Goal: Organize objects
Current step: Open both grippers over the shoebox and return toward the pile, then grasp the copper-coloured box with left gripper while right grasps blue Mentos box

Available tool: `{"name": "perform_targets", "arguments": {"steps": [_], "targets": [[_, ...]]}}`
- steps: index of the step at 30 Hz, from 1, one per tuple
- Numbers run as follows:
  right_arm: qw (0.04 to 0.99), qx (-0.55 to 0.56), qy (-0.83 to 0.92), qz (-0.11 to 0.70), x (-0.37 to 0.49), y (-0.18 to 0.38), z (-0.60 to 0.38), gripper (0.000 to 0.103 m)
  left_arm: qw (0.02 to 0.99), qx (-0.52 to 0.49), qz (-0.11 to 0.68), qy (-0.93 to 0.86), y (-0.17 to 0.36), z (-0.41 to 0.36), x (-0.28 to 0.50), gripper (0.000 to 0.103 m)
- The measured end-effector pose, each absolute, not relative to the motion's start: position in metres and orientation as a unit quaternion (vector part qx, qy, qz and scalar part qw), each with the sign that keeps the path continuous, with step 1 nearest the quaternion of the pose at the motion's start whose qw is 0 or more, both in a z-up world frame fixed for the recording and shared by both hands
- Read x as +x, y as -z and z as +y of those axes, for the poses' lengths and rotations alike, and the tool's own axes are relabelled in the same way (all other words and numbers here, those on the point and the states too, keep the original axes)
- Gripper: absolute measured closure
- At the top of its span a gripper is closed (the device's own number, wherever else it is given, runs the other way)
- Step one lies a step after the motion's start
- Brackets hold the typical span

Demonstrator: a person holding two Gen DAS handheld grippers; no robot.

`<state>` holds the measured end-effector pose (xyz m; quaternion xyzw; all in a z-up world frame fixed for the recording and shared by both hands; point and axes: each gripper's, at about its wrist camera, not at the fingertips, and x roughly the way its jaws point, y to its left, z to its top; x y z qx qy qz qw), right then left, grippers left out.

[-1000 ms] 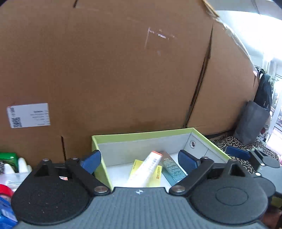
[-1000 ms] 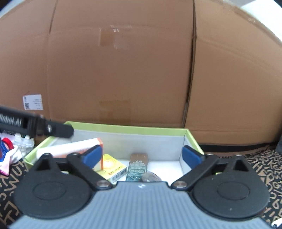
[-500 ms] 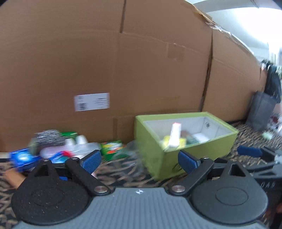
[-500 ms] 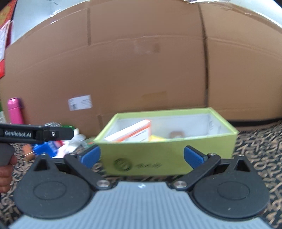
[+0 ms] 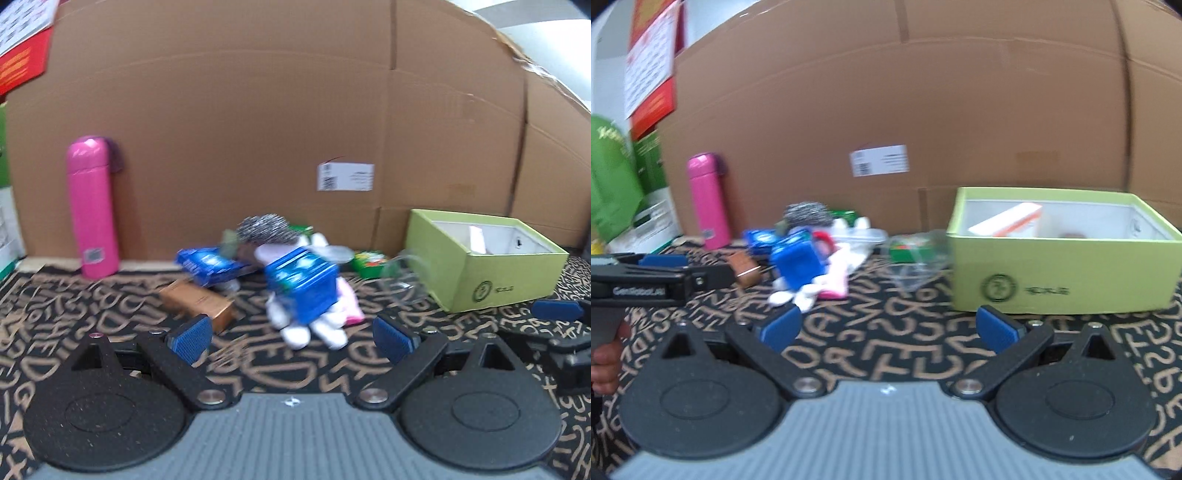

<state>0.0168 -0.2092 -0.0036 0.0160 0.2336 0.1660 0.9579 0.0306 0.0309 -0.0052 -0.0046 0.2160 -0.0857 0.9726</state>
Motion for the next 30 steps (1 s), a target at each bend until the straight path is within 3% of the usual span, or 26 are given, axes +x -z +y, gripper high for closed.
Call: {"name": "perform_targets", "arguments": {"steps": [17,26,30], "targets": [[0.935,-0.004,-0.201,0.293,0.045,0.024,-0.149,0.000,0.973,-0.007,0.222,0.062,0.020,0.075,0.069,0.006],[0.931,0.003,-0.197,0.308,0.065,0.031,-0.130,0.000,0.947,-0.129,0.292,0.047,0.035,0.100,0.144,0.006],[0.927,-0.005,-0.204,0.315,0.071,0.033,-0.117,0.000,0.936,-0.119,0.329,0.034,0.041,0.100,0.171,0.008]]}}
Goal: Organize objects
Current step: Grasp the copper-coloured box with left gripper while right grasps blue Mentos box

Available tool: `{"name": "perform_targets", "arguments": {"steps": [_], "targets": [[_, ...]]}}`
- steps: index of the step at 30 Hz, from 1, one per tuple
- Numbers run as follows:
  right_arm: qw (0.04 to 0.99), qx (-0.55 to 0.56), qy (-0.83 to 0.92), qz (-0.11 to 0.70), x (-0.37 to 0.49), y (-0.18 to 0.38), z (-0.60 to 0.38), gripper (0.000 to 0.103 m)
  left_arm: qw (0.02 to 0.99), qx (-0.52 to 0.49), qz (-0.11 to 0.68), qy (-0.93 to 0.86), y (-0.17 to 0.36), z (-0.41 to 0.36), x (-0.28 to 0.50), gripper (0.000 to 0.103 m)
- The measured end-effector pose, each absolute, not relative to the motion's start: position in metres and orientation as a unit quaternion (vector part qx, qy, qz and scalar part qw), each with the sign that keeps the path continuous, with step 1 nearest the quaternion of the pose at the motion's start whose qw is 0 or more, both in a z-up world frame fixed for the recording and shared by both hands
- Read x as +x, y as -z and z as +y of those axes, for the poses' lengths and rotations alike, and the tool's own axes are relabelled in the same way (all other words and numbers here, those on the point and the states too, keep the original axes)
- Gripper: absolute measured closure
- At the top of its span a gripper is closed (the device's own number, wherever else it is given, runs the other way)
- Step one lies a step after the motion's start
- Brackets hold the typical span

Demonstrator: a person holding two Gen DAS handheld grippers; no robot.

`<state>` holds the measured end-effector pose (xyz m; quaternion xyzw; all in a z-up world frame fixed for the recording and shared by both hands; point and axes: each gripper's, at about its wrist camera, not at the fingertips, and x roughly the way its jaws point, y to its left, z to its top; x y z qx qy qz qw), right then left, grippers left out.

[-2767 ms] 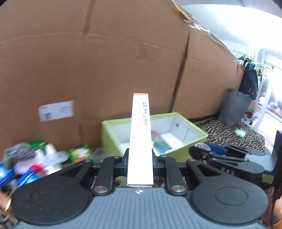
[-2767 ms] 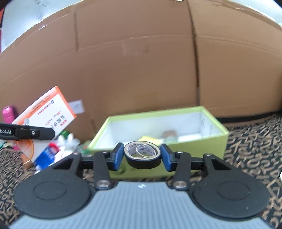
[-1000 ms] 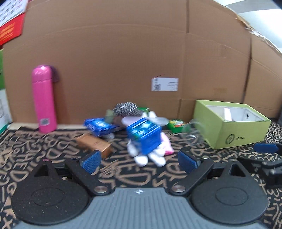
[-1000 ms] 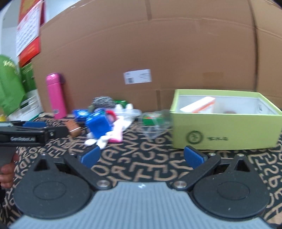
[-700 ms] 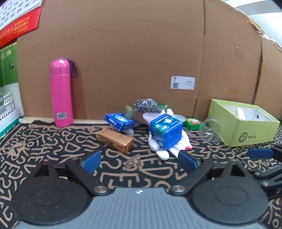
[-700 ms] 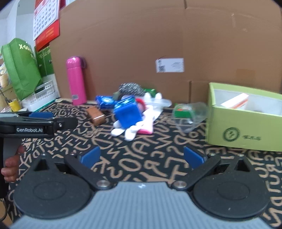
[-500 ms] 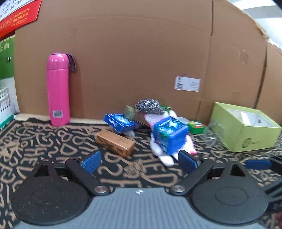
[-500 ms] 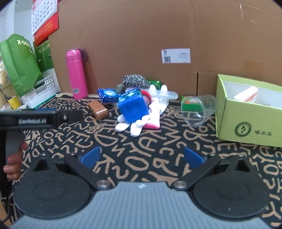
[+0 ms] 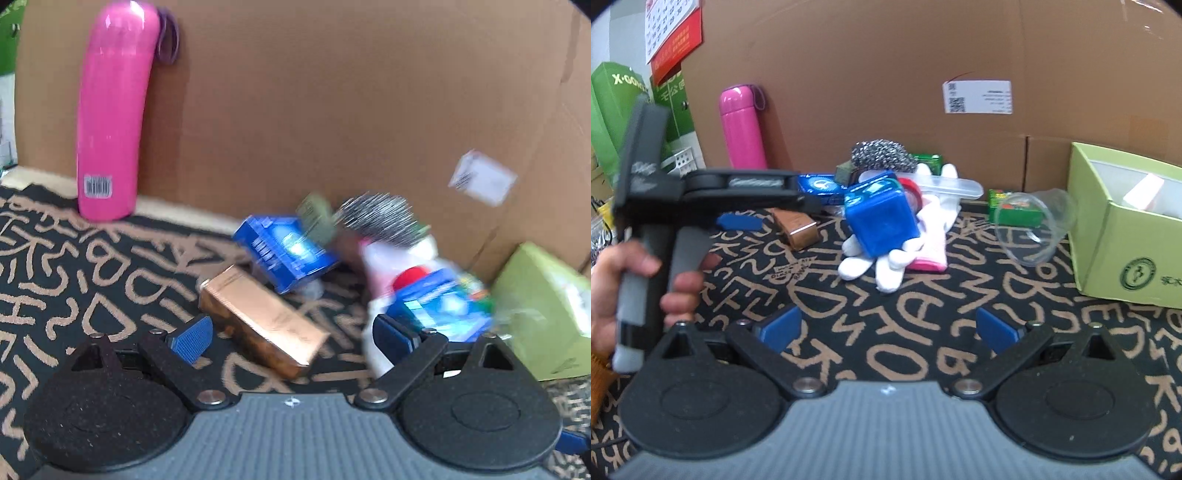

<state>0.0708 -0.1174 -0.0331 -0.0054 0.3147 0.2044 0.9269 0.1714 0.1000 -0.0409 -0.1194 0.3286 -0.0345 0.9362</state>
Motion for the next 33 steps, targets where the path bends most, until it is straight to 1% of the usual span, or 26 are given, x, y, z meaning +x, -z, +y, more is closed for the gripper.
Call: {"name": "perform_targets", "arguments": {"steps": [1,2,3,4,5,6,9,11,13,15,18,20,21,22,23,24,25,27,28,29,30,31,33], "targets": [[0.925,-0.008,-0.207,0.317,0.072,0.033,-0.115,0.000,0.930,-0.123,0.345,0.030,0.045,0.104,0.177,0.013],[0.925,-0.011,-0.208,0.319,0.072,0.033,-0.113,0.000,0.936,-0.115,0.332,0.030,0.045,0.106,0.175,0.017],[0.924,-0.016,-0.210,0.318,0.073,0.033,-0.111,0.000,0.935,-0.105,0.337,0.033,0.043,0.108,0.173,0.032],[0.925,-0.023,-0.210,0.317,0.073,0.032,-0.109,0.000,0.934,-0.096,0.342,0.039,0.042,0.110,0.170,0.040],[0.925,-0.028,-0.209,0.316,0.074,0.032,-0.107,0.000,0.934,-0.090,0.344,0.045,0.041,0.114,0.165,0.042],[0.925,-0.031,-0.207,0.317,0.075,0.032,-0.106,0.000,0.933,-0.087,0.346,0.051,0.041,0.119,0.160,0.044],[0.923,-0.030,-0.211,0.321,0.084,0.032,-0.101,0.000,0.934,-0.091,0.344,0.041,0.039,0.131,0.145,0.045],[0.921,-0.033,-0.214,0.323,0.090,0.033,-0.097,0.000,0.931,-0.111,0.346,0.034,0.038,0.138,0.143,0.043],[0.921,-0.044,-0.218,0.321,0.097,0.031,-0.090,0.000,0.928,-0.128,0.348,0.032,0.036,0.143,0.150,0.035],[0.923,-0.056,-0.221,0.308,0.102,0.027,-0.083,0.000,0.929,-0.133,0.346,0.024,0.035,0.144,0.158,0.032],[0.928,-0.079,-0.217,0.293,0.113,0.024,-0.072,0.000,0.932,-0.126,0.339,0.021,0.038,0.143,0.166,0.033],[0.931,-0.100,-0.210,0.282,0.122,0.025,-0.064,0.000,0.936,-0.112,0.333,0.026,0.039,0.137,0.171,0.041],[0.932,-0.114,-0.205,0.275,0.127,0.026,-0.059,0.000,0.938,-0.102,0.331,0.033,0.039,0.137,0.168,0.057],[0.934,-0.125,-0.200,0.270,0.131,0.028,-0.056,0.001,0.937,-0.105,0.331,0.045,0.039,0.139,0.164,0.060],[0.934,-0.140,-0.195,0.266,0.136,0.030,-0.052,0.004,0.935,-0.115,0.332,0.055,0.038,0.141,0.160,0.062],[0.933,-0.153,-0.191,0.263,0.140,0.031,-0.048,0.009,0.933,-0.120,0.333,0.068,0.038,0.142,0.157,0.065],[0.933,-0.161,-0.189,0.259,0.143,0.032,-0.046,0.012,0.931,-0.118,0.336,0.081,0.037,0.141,0.155,0.066],[0.936,-0.167,-0.186,0.248,0.148,0.032,-0.041,0.012,0.932,-0.095,0.337,0.097,0.035,0.136,0.152,0.066],[0.937,-0.167,-0.186,0.244,0.150,0.031,-0.039,0.014,0.932,-0.080,0.337,0.104,0.035,0.131,0.150,0.066],[0.938,-0.167,-0.186,0.241,0.152,0.031,-0.038,0.019,0.933,-0.069,0.336,0.112,0.035,0.127,0.148,0.066],[0.938,-0.169,-0.184,0.241,0.153,0.032,-0.037,0.040,0.932,-0.064,0.336,0.121,0.036,0.124,0.146,0.066],[0.937,-0.168,-0.184,0.246,0.155,0.032,-0.038,0.048,0.931,-0.062,0.336,0.130,0.036,0.122,0.146,0.066],[0.937,-0.155,-0.190,0.249,0.149,0.029,-0.045,0.049,0.926,-0.069,0.339,0.149,0.038,0.122,0.147,0.066]]}}
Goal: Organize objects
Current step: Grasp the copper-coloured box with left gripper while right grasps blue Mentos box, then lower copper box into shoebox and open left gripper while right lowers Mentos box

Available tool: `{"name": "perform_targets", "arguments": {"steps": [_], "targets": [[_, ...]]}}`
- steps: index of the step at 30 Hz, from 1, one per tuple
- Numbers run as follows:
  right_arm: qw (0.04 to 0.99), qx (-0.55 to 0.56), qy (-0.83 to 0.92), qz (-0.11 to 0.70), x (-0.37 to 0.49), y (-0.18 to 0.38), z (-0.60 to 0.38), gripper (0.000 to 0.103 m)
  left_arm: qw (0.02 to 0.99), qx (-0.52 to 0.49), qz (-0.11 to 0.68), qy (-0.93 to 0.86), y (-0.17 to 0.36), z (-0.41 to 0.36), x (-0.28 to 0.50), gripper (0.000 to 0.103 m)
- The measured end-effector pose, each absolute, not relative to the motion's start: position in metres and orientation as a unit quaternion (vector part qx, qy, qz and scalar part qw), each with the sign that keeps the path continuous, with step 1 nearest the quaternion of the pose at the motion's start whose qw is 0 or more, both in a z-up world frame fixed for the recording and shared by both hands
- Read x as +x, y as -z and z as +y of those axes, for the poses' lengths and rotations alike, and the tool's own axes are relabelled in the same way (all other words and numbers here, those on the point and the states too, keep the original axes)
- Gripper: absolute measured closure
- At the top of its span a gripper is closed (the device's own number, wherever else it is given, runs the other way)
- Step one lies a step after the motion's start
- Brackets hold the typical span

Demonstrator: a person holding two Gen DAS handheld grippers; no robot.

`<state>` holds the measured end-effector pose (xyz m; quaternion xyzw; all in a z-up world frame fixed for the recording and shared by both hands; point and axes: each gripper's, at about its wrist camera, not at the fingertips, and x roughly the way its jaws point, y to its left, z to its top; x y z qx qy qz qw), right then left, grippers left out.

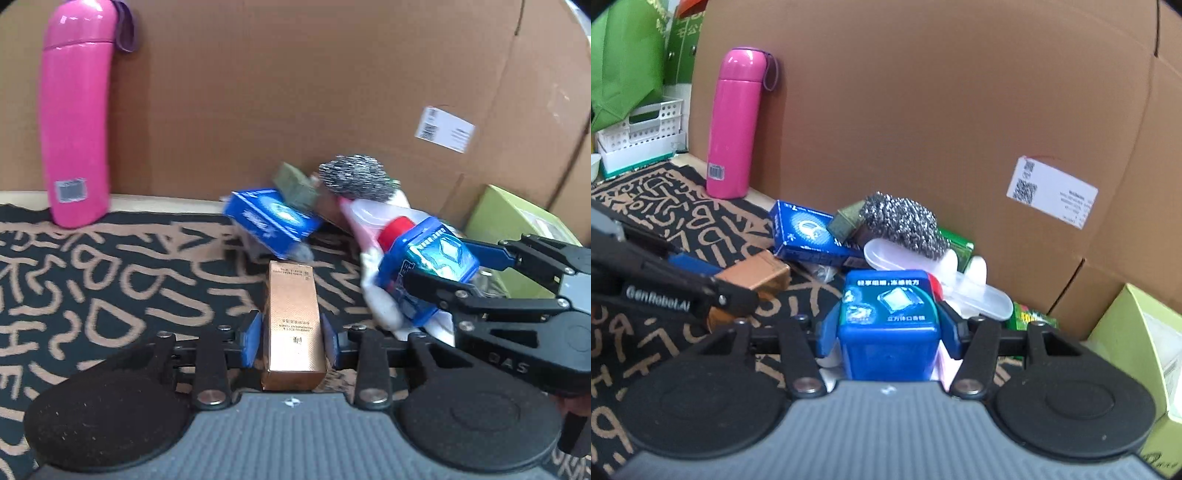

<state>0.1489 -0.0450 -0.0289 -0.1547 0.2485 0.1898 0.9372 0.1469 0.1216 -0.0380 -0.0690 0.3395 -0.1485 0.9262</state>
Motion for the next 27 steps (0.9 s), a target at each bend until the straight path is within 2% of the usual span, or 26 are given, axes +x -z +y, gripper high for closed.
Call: {"name": "perform_targets", "arguments": {"steps": [7,15,24,27], "targets": [[0.939,-0.106,-0.191,0.266,0.082,0.006,-0.114,0.049,0.904,-0.066,0.343,0.245,0.037,0.097,0.137,0.066],[0.942,-0.042,-0.100,0.318,0.019,0.019,-0.189,0.049,0.881,-0.040,0.362,0.303,0.041,0.054,0.110,0.065],[0.940,-0.033,-0.106,0.324,-0.012,0.023,-0.202,0.049,0.899,-0.018,0.356,0.256,0.035,0.037,0.104,0.040],[0.939,-0.013,-0.102,0.327,-0.016,0.029,-0.211,0.048,0.902,0.008,0.362,0.234,0.037,0.030,0.108,0.040]]}}
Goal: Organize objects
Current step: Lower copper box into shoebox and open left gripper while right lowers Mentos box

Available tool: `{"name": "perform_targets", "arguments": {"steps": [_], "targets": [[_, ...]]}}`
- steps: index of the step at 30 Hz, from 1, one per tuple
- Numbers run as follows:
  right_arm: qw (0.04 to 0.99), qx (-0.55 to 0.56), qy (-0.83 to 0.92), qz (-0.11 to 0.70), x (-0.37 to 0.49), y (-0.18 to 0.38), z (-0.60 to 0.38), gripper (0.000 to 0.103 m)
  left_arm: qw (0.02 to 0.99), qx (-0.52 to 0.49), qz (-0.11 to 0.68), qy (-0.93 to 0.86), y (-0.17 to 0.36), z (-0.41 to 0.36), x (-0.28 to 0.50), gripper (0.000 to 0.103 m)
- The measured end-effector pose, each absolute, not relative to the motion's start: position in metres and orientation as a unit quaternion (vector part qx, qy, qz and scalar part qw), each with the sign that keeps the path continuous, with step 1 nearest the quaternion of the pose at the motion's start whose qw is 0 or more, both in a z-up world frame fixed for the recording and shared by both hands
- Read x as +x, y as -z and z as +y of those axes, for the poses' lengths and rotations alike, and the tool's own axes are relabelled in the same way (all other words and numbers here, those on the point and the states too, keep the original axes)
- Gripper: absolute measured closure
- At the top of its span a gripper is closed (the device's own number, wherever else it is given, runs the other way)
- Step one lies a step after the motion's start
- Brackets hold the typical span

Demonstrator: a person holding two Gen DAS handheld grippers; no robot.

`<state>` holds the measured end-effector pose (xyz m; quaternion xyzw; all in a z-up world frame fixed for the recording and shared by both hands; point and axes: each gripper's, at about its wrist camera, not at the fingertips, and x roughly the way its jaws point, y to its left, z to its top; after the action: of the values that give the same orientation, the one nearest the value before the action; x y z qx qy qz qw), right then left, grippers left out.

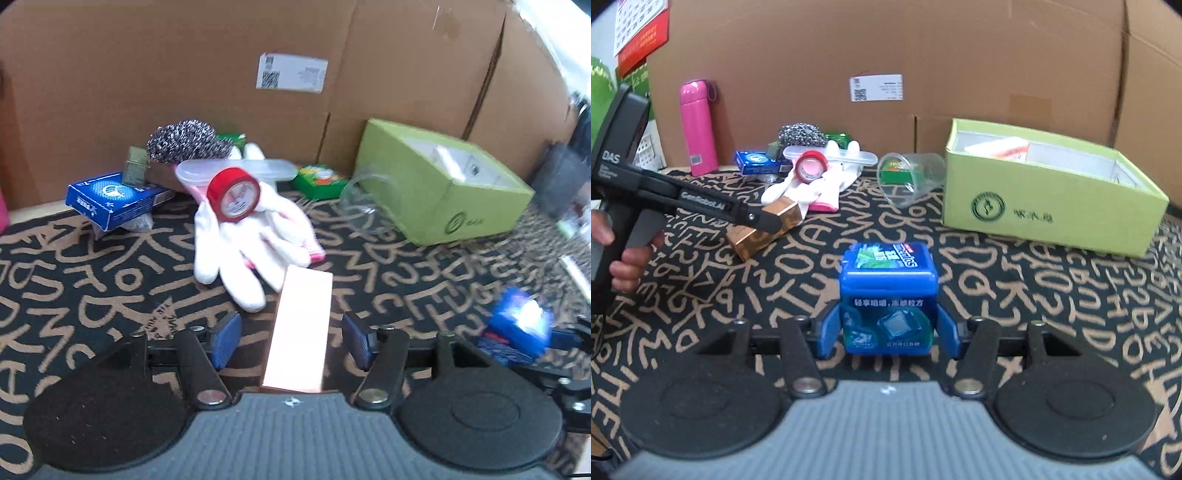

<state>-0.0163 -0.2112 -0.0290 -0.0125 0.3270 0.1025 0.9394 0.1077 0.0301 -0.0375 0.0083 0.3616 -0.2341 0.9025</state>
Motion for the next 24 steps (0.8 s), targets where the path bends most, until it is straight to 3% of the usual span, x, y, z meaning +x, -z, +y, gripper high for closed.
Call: {"name": "perform_targets", "arguments": {"steps": [2,4,7,11,12,13,15,24], "targets": [[0.939,-0.001,-0.102,0.327,-0.018,0.031,-0.217,0.047,0.901,0.011,0.365,0.234,0.040,0.028,0.110,0.040],[0.941,0.006,-0.103,0.322,-0.017,0.030,-0.220,0.036,0.899,0.017,0.371,0.233,0.042,0.025,0.111,0.045],[0.943,0.008,-0.110,0.313,-0.011,0.030,-0.219,0.030,0.901,0.026,0.370,0.226,0.044,0.019,0.110,0.046],[0.943,0.012,-0.110,0.314,0.000,0.035,-0.217,0.030,0.901,0.049,0.369,0.224,0.044,0.010,0.110,0.048],[0.942,0.012,-0.109,0.316,0.002,0.037,-0.216,0.031,0.901,0.054,0.368,0.224,0.044,0.009,0.109,0.063],[0.941,0.012,-0.111,0.318,0.003,0.039,-0.216,0.036,0.901,0.059,0.368,0.222,0.044,0.007,0.109,0.067],[0.941,0.018,-0.112,0.320,0.004,0.042,-0.218,0.047,0.899,0.057,0.372,0.222,0.042,0.005,0.109,0.069],[0.961,0.057,-0.069,0.263,-0.006,0.018,-0.263,0.047,0.882,0.040,0.357,0.304,-0.003,-0.040,0.106,0.069]]}}
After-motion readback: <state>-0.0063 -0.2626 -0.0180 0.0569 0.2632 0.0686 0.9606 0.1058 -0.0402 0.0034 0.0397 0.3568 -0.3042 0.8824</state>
